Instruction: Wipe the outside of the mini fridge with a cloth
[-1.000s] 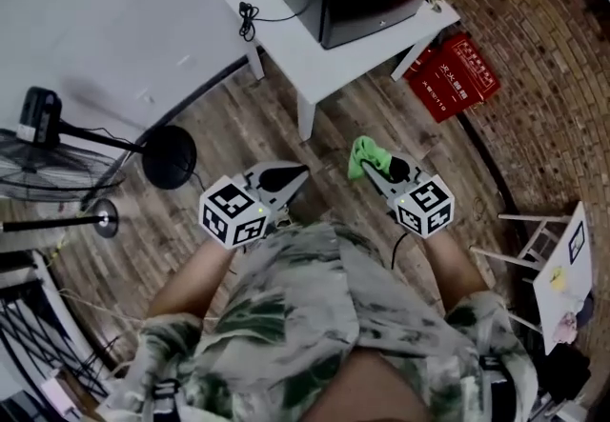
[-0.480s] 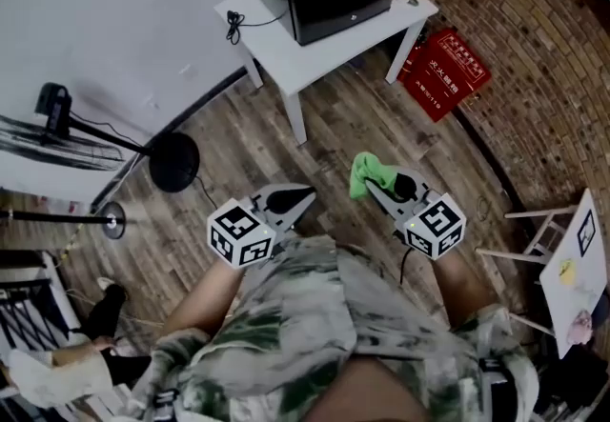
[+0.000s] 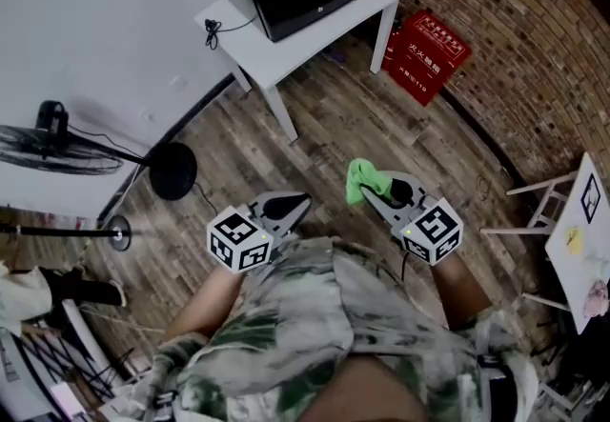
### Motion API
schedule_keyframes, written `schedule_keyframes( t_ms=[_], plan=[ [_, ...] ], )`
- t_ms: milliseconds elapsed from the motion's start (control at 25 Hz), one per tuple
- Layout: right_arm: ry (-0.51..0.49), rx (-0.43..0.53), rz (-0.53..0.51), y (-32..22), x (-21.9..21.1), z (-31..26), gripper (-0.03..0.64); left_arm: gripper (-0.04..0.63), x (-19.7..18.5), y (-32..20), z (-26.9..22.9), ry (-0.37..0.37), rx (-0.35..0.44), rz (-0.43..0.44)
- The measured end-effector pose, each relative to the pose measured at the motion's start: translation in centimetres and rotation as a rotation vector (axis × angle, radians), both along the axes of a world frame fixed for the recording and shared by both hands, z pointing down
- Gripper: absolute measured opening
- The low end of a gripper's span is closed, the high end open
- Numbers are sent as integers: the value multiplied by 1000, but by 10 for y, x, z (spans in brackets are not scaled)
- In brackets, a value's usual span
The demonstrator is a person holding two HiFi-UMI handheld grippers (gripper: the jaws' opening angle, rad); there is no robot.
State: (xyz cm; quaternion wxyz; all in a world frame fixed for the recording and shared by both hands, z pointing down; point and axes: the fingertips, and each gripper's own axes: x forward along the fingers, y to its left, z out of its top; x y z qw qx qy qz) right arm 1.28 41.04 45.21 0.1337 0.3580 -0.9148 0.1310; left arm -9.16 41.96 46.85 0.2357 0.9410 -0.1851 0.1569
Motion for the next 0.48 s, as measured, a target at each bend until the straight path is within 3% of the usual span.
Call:
schedule_keyframes(
  t_ms=[480],
  plan=[
    [-34,-13,59,37,36,6,112,25,41,30,0,-43,9,75]
  ],
)
